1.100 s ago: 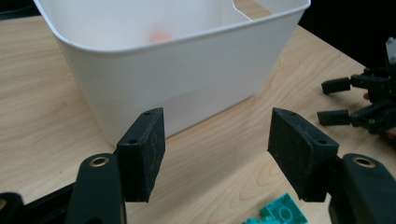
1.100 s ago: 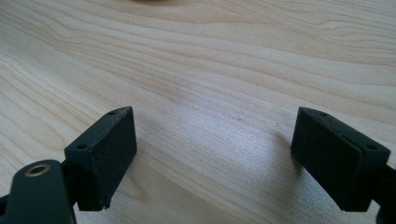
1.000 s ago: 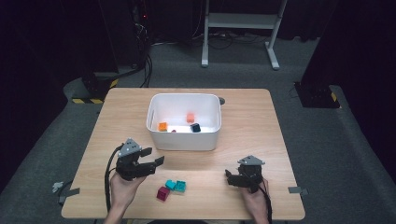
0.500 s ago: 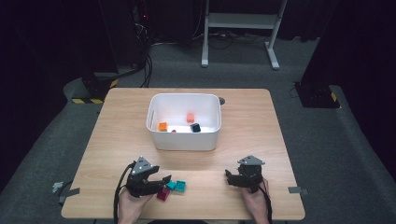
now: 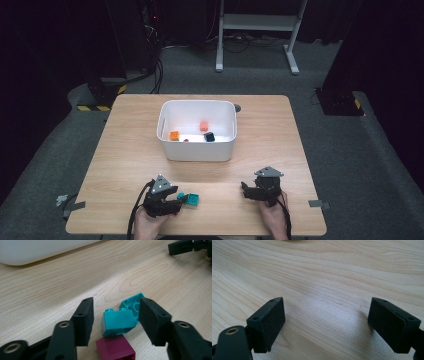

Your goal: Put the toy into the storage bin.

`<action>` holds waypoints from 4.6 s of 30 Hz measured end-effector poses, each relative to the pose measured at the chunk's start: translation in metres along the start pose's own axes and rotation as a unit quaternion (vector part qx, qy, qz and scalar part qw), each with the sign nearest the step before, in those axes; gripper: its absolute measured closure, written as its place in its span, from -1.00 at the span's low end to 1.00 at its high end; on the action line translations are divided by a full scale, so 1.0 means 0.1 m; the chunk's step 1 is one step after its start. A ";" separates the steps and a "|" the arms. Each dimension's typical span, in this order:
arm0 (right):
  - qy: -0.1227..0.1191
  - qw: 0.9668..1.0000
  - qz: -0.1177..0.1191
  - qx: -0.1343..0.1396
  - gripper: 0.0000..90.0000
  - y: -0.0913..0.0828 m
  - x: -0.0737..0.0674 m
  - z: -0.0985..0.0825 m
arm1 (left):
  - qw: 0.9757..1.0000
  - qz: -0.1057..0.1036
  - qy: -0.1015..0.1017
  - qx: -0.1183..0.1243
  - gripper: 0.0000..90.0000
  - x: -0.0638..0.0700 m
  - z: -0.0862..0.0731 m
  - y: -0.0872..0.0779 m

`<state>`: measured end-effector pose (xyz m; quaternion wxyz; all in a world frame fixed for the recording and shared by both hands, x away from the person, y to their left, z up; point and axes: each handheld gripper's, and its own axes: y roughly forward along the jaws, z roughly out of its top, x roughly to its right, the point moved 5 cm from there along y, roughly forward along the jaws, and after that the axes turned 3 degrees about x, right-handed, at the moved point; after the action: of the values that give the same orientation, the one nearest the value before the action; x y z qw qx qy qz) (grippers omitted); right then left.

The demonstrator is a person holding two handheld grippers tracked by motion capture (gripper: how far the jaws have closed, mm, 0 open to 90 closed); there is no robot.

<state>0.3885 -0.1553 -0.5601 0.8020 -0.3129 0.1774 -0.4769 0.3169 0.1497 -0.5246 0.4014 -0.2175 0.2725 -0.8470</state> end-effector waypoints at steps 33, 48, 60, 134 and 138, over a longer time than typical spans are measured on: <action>0.000 1.000 0.000 0.000 -0.69 0.00 0.00 0.00 | 1.000 -0.007 -0.012 0.007 0.29 -0.03 0.02 0.05; -0.001 1.000 0.000 0.000 -0.69 0.00 0.00 0.00 | 1.000 -0.003 0.004 0.026 0.30 -0.09 0.25 -0.05; 0.000 1.000 0.000 0.000 -0.69 0.00 0.00 0.00 | 0.999 -0.007 0.023 0.043 0.30 -0.14 0.55 -0.15; -0.001 1.000 0.001 0.000 -0.69 0.00 0.00 0.00 | 0.997 -0.025 0.012 0.069 0.30 -0.56 2.11 -0.01; -0.001 1.000 0.001 0.000 -0.69 0.00 0.00 0.00 | 0.998 -0.017 0.009 0.061 0.30 -0.60 2.13 0.09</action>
<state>0.3884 -0.1554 -0.5602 0.8024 -0.3129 0.1769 -0.4764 0.4818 0.1320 -0.3780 0.3971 -0.1899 0.2199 -0.8706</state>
